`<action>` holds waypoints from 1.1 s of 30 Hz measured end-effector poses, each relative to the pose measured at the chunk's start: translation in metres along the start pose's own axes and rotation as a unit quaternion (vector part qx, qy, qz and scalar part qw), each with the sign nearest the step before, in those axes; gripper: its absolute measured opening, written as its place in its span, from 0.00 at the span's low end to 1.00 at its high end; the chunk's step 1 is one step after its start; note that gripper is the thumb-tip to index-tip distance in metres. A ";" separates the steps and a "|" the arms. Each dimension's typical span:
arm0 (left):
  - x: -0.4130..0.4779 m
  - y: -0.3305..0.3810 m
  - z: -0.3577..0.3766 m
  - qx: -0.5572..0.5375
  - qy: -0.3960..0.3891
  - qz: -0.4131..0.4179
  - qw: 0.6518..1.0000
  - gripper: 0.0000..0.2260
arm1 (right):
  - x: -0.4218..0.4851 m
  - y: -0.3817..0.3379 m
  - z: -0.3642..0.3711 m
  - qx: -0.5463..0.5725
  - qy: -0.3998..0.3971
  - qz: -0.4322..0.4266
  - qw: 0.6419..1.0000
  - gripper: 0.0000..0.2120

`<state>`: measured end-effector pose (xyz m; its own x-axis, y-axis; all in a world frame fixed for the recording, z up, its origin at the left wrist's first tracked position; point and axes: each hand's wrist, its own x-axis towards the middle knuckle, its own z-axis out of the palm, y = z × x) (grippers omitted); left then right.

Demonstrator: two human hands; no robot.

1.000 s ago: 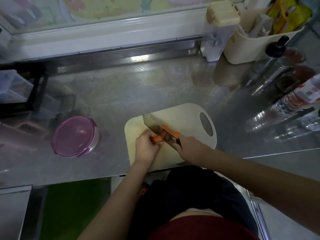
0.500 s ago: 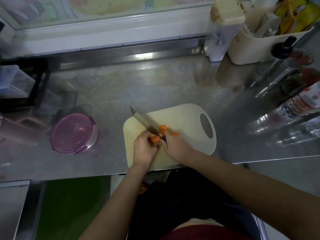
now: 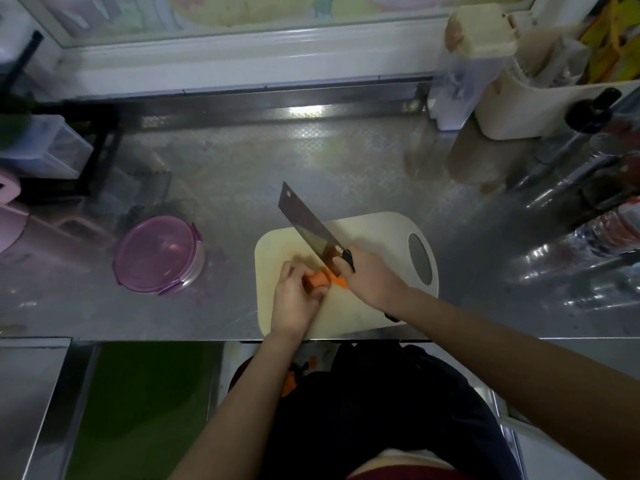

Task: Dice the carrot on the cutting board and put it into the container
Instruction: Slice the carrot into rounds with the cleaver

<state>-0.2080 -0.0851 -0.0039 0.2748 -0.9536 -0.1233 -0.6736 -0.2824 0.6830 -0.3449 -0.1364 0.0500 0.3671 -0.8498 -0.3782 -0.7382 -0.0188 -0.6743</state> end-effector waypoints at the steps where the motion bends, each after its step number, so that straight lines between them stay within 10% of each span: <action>1: -0.001 0.000 0.000 0.001 0.005 0.000 1.000 0.11 | -0.002 0.000 -0.002 -0.004 -0.001 -0.002 1.000 0.09; 33: 0.000 0.010 0.002 0.001 0.046 -0.066 0.997 0.09 | -0.019 0.006 0.008 -0.082 -0.034 -0.008 0.996 0.16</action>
<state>-0.2165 -0.0884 0.0016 0.4230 -0.8943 -0.1463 -0.6287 -0.4059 0.6634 -0.3519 -0.1165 0.0476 0.4132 -0.8110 -0.4141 -0.8127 -0.1233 -0.5695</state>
